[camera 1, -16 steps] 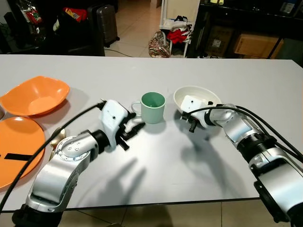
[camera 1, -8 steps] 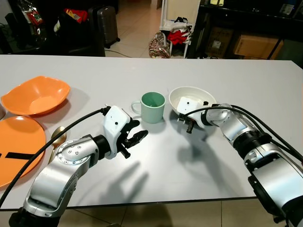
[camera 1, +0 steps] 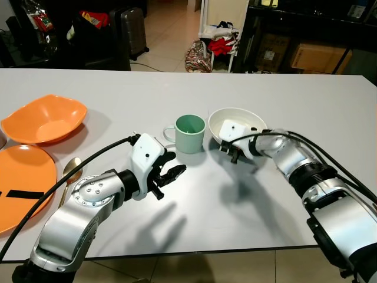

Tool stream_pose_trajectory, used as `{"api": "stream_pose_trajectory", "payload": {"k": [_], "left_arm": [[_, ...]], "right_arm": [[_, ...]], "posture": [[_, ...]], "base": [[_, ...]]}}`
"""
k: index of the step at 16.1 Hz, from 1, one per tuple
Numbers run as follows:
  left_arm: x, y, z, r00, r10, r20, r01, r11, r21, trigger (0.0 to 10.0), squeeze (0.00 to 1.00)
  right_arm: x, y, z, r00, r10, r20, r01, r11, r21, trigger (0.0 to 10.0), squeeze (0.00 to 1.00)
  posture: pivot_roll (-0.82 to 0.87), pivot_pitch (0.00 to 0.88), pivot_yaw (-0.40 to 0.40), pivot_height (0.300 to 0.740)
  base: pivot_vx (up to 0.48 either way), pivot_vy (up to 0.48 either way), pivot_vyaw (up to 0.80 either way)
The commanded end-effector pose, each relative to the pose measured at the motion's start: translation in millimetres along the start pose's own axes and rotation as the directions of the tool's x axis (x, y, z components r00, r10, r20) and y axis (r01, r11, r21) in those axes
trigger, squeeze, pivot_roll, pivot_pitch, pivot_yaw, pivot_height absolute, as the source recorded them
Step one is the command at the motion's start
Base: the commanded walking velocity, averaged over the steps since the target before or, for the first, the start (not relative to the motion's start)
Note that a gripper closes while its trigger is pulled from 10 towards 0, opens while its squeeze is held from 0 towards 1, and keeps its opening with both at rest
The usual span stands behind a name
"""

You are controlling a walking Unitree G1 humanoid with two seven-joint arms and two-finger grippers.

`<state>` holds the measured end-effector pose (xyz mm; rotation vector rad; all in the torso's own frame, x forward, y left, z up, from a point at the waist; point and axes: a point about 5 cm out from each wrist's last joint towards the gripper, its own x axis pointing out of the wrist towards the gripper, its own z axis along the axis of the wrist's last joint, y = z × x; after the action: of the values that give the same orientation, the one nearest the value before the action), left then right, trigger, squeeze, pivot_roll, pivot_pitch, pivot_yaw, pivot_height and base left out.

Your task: Setting the table

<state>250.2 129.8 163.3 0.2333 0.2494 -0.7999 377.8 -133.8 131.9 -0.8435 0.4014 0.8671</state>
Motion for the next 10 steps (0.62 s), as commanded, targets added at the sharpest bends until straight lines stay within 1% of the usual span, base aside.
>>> {"api": "stream_pose_trajectory", "payload": {"k": [1,2,4,5,6,7,8,9,10], "left_arm": [[-1.9,-1.6,2.6,1.000,-0.013,0.004,0.013,1.000,0.005,10.0,0.00],[-2.2,-1.4,2.1,1.000,-0.019,0.000,0.019,1.000,0.005,10.0,0.00],[-2.9,-1.1,2.5,0.999,-0.032,-0.001,0.032,0.999,0.002,10.0,0.00],[-3.2,-0.9,3.4,0.999,-0.046,-0.002,0.046,0.999,0.002,10.0,0.00],[-3.2,-0.6,3.6,0.999,-0.051,-0.003,0.051,0.999,0.004,10.0,0.00],[-3.6,0.1,4.3,0.998,-0.058,-0.007,0.058,0.998,0.006,10.0,0.00],[-5.2,1.9,5.5,0.998,-0.060,-0.006,0.060,0.998,0.007,10.0,0.00],[-6.1,2.3,6.0,0.998,-0.058,-0.003,0.058,0.998,0.006,10.0,0.00],[-8.4,2.4,6.4,0.999,-0.054,0.007,0.054,0.999,-0.002,10.0,0.00]], "right_arm": [[-7.2,-9.9,7.2,0.999,-0.014,0.030,0.014,1.000,-0.002,10.0,1.00],[-11.6,-12.2,9.7,0.999,-0.011,0.049,0.011,1.000,-0.008,10.0,1.00],[-25.7,-17.6,15.8,0.996,-0.008,0.090,0.010,1.000,-0.023,10.0,1.00],[-37.4,-21.5,22.5,0.992,-0.011,0.127,0.016,0.999,-0.034,10.0,1.00],[-42.8,-23.1,26.0,0.989,-0.016,0.145,0.021,0.999,-0.037,10.0,1.00],[-56.1,-25.7,33.2,0.984,-0.022,0.177,0.030,0.999,-0.044,10.0,1.00],[-77.1,-27.0,44.5,0.965,-0.057,0.256,0.060,0.998,-0.007,10.0,1.00],[-85.0,-26.4,49.1,0.948,-0.096,0.304,0.088,0.995,0.042,10.0,1.00],[-97.3,-21.7,54.5,0.922,-0.159,0.353,0.120,0.984,0.131,10.0,1.00]], "posture": [[-0.08,0.000,-0.036,0.740],[-0.08,0.000,-0.031,0.740],[-0.08,0.000,-0.031,0.740],[-0.09,0.000,-0.016,0.740],[-0.09,0.000,-0.016,0.740],[-0.09,0.000,-0.014,0.740],[-0.09,0.000,-0.014,0.740],[-0.09,0.000,-0.016,0.740],[-0.09,0.000,-0.014,0.740]], "base": [[0.000,0.000,0.00],[0.000,0.000,0.00],[0.000,0.000,0.00],[0.000,0.000,0.00],[0.000,0.000,0.00],[0.000,0.000,0.00],[0.000,0.000,0.00],[0.000,0.000,0.00],[0.000,0.000,0.00]]}}
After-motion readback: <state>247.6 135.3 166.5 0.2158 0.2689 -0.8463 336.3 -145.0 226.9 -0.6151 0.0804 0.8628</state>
